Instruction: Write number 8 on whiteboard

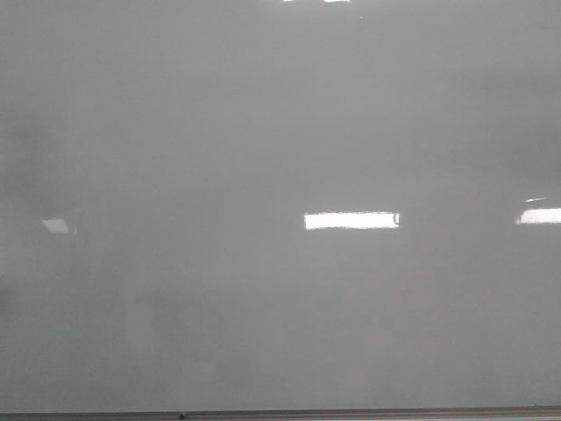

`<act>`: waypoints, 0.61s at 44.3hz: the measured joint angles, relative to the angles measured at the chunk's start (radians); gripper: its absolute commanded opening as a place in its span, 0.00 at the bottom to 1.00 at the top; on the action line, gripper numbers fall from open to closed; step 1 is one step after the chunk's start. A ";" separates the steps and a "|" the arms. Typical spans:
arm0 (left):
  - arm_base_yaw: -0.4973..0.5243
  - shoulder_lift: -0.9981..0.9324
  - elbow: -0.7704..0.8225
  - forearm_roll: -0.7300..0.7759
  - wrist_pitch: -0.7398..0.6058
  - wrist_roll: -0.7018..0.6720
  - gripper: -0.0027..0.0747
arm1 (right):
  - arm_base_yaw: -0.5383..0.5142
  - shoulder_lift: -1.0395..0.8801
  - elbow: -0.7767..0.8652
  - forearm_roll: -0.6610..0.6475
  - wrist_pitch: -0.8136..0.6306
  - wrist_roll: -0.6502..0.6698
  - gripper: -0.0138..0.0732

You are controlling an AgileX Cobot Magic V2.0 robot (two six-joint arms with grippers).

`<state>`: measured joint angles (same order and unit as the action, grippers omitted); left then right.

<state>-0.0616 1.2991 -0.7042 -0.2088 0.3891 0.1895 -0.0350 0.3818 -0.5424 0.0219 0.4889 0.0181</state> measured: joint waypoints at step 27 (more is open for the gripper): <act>-0.700 -0.348 -0.024 -0.002 0.232 0.211 0.09 | 0.387 0.509 -0.381 0.213 0.457 -0.389 0.84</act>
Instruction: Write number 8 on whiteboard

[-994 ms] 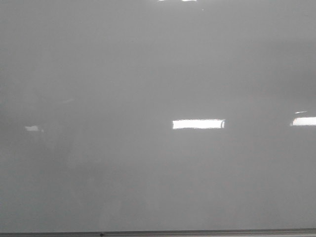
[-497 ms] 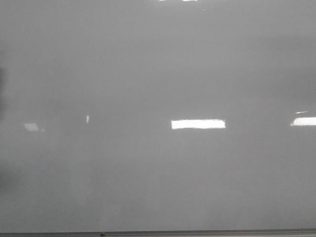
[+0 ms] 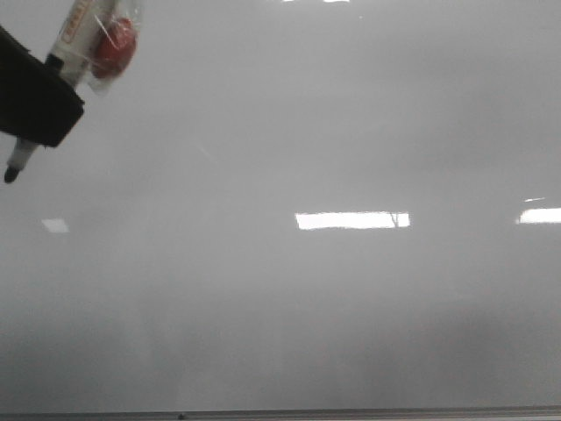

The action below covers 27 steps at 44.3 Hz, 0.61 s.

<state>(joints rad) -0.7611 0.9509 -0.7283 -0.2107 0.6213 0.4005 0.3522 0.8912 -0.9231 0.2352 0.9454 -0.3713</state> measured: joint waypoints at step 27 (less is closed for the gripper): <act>-0.274 -0.002 -0.002 0.000 0.019 0.032 0.09 | 0.410 0.335 -0.294 0.302 0.147 -0.396 0.84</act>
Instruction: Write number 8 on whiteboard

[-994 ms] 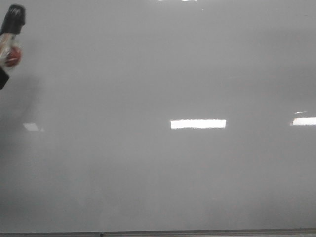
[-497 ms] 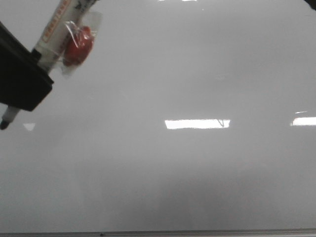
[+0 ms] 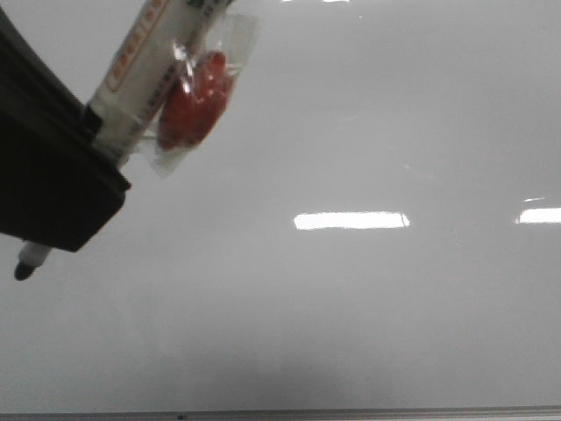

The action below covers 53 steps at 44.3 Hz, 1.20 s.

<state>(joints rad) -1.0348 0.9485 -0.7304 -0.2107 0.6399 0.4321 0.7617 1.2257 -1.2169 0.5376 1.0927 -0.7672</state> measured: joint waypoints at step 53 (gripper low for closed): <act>-0.002 -0.097 0.018 0.002 -0.159 -0.115 0.44 | -0.115 0.069 0.000 -0.106 -0.055 0.089 0.08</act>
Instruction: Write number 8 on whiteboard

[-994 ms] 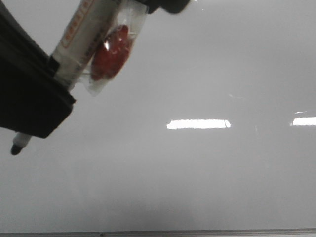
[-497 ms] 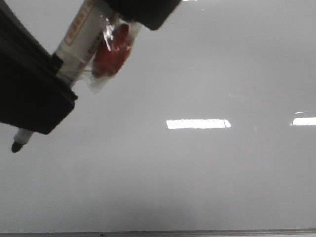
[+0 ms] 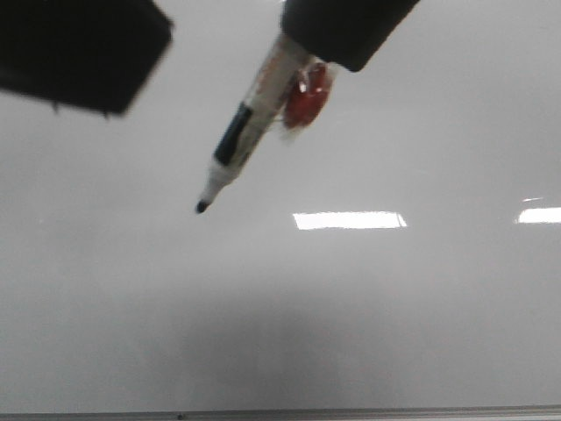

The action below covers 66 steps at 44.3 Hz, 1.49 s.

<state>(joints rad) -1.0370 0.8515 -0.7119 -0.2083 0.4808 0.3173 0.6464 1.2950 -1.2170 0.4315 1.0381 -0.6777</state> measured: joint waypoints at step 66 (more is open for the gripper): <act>0.000 -0.453 0.221 -0.016 -0.032 -0.094 0.01 | -0.290 0.482 -0.192 0.439 -0.270 -0.077 0.08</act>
<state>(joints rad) -1.0370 0.3990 -0.4910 -0.2242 0.4487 0.2230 0.3564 1.7773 -1.4088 0.8707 0.7682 -0.7548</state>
